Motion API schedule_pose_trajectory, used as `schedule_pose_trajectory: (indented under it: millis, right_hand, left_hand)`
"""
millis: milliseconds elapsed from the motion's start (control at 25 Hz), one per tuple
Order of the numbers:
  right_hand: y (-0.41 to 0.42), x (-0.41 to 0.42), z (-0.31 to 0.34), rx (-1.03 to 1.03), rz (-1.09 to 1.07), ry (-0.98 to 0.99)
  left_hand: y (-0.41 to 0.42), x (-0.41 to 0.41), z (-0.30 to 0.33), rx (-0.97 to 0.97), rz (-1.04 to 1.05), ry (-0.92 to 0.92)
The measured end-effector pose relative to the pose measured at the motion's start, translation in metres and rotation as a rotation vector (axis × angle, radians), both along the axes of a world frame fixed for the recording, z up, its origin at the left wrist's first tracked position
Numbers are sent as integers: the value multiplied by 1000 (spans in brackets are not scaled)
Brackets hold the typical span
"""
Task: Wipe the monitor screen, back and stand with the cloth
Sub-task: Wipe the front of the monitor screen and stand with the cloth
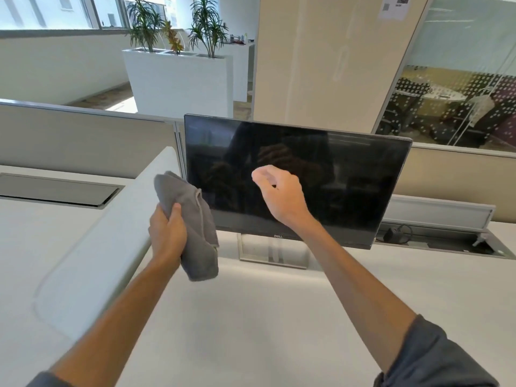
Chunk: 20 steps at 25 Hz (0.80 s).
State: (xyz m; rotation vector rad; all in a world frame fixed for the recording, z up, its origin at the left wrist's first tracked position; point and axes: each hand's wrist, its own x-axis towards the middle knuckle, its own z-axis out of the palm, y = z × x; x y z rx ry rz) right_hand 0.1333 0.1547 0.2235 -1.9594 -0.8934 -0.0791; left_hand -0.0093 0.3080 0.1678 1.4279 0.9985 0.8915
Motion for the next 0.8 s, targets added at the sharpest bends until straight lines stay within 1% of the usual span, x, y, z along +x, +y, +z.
schedule_pose_trajectory:
  millis: [80, 120, 240, 320, 400, 480, 600, 720, 800]
  right_hand:
    - [4, 17, 23, -1, -101, -184]
    - [6, 26, 35, -38, -159, -291]
    - [16, 57, 61, -263, -289, -609]
    - [22, 73, 75, -444, -314, -701]
    - [27, 84, 84, -582, -314, -712]
    - [30, 90, 86, -642, -292, -678]
    - [35, 90, 82, -624, -238, -607]
    - [36, 90, 74, -587, -217, -617]
    - [35, 90, 73, -570, -202, -620]
  left_hand:
    - [31, 7, 18, 101, 85, 35]
    - [44, 13, 28, 140, 103, 56]
    - [72, 35, 63, 257, 94, 160]
    - [86, 51, 82, 342, 48, 217]
    - [99, 67, 94, 423, -29, 264]
    - [107, 83, 102, 452, -147, 240]
    - [112, 99, 105, 334, -304, 141]
    - [115, 102, 94, 243, -298, 96]
    - [114, 101, 83, 256, -295, 133]
